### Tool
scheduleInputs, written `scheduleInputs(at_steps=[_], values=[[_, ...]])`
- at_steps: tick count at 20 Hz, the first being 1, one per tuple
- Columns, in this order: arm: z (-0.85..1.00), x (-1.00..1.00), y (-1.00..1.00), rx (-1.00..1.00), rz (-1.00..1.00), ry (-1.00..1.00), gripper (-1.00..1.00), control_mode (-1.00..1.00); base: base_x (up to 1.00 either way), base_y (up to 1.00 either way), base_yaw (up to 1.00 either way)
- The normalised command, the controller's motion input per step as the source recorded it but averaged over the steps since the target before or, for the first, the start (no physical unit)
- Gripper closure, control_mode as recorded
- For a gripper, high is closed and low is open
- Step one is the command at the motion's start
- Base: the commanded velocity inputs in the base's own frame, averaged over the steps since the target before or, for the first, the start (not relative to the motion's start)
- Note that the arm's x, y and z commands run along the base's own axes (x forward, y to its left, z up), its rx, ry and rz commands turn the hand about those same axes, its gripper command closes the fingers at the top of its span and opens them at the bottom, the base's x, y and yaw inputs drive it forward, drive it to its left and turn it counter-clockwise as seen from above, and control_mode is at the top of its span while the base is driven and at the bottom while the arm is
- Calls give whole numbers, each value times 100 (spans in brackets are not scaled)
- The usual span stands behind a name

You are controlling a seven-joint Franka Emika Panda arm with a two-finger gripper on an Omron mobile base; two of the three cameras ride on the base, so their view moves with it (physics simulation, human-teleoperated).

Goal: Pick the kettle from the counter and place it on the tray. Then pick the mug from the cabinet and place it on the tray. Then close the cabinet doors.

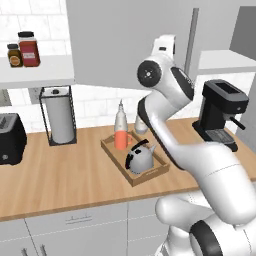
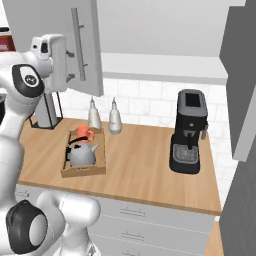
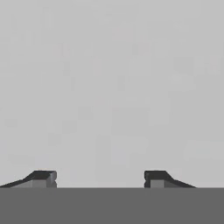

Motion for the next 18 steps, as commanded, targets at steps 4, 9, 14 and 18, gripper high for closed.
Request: scheduleInputs(at_steps=[4,9,14,18], values=[[0,86,-41,4,19,0,-100,-100,0,0,0],[0,83,-29,2,14,0,-100,-100,0,0,0],[-4,91,-21,2,14,0,-100,-100,0,0,0],[-12,96,-14,2,15,0,-100,-100,0,0,0]])
